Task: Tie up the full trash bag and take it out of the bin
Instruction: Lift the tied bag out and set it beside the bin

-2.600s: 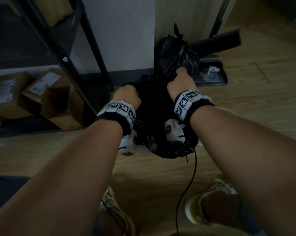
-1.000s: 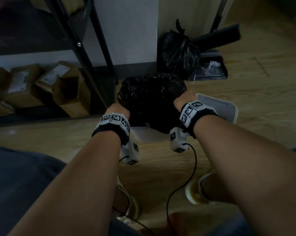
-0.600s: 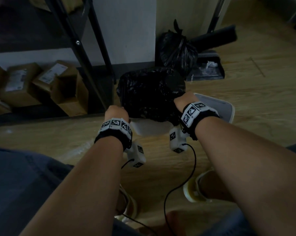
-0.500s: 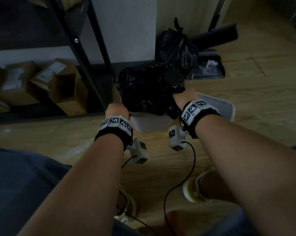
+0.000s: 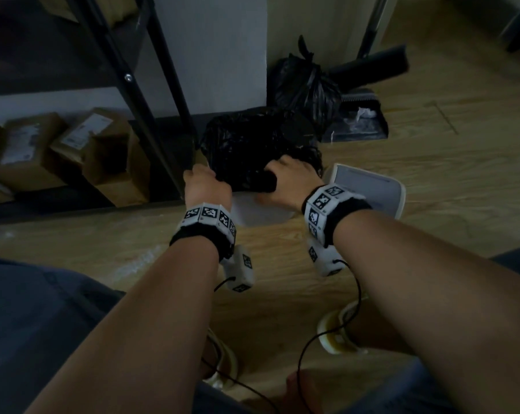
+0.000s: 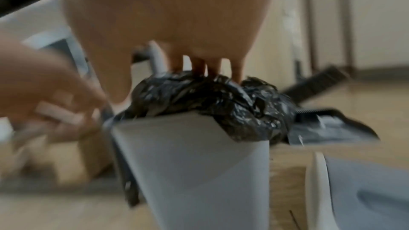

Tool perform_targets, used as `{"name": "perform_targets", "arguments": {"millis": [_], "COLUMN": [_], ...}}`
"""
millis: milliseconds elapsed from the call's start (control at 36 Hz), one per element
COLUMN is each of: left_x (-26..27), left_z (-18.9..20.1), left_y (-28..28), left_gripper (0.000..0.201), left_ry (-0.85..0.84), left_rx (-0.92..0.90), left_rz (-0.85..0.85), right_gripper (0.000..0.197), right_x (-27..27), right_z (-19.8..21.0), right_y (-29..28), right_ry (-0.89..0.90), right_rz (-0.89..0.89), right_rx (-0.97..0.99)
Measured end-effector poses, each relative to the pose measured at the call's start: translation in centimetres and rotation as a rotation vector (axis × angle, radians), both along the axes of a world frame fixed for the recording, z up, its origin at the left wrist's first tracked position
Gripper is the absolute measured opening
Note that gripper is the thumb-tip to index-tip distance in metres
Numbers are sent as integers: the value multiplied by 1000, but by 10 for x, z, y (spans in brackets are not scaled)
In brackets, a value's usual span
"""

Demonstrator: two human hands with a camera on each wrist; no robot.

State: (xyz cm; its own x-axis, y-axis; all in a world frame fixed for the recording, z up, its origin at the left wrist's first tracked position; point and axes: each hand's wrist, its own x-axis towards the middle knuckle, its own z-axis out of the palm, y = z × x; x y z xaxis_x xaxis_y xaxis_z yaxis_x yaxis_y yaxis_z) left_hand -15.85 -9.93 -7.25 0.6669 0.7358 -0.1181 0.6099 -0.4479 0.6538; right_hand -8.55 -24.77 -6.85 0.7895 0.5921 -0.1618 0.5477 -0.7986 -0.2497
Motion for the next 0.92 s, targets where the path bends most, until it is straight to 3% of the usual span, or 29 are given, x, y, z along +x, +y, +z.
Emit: {"name": "perform_targets", "arguments": {"millis": [83, 250, 417, 528, 583, 639, 750, 917], "left_x": [-3, -4, 12, 22, 25, 28, 33, 37], "left_z": [5, 18, 35, 35, 33, 31, 31, 38], "left_y": [-2, 7, 4, -1, -2, -5, -10, -4], "left_gripper": [28, 25, 46, 72, 76, 66, 28, 26], "left_ry": [-26, -47, -17, 68, 106, 116, 22, -100], "left_rx": [12, 106, 182, 214, 227, 234, 226, 214], "left_rz": [-30, -220, -425, -559, -583, -580, -535, -376], "right_gripper": [48, 22, 22, 23, 24, 25, 26, 25], "right_x": [-3, 5, 21, 27, 28, 28, 29, 24], "right_z": [-1, 22, 47, 55, 54, 52, 46, 43], "right_y": [-2, -1, 5, 7, 7, 8, 7, 2], "right_ry": [-84, -80, 18, 27, 42, 66, 100, -109], "right_rz": [-27, -241, -340, -415, -432, -430, -445, -424], "right_rx": [-8, 339, 595, 693, 724, 743, 721, 654]}}
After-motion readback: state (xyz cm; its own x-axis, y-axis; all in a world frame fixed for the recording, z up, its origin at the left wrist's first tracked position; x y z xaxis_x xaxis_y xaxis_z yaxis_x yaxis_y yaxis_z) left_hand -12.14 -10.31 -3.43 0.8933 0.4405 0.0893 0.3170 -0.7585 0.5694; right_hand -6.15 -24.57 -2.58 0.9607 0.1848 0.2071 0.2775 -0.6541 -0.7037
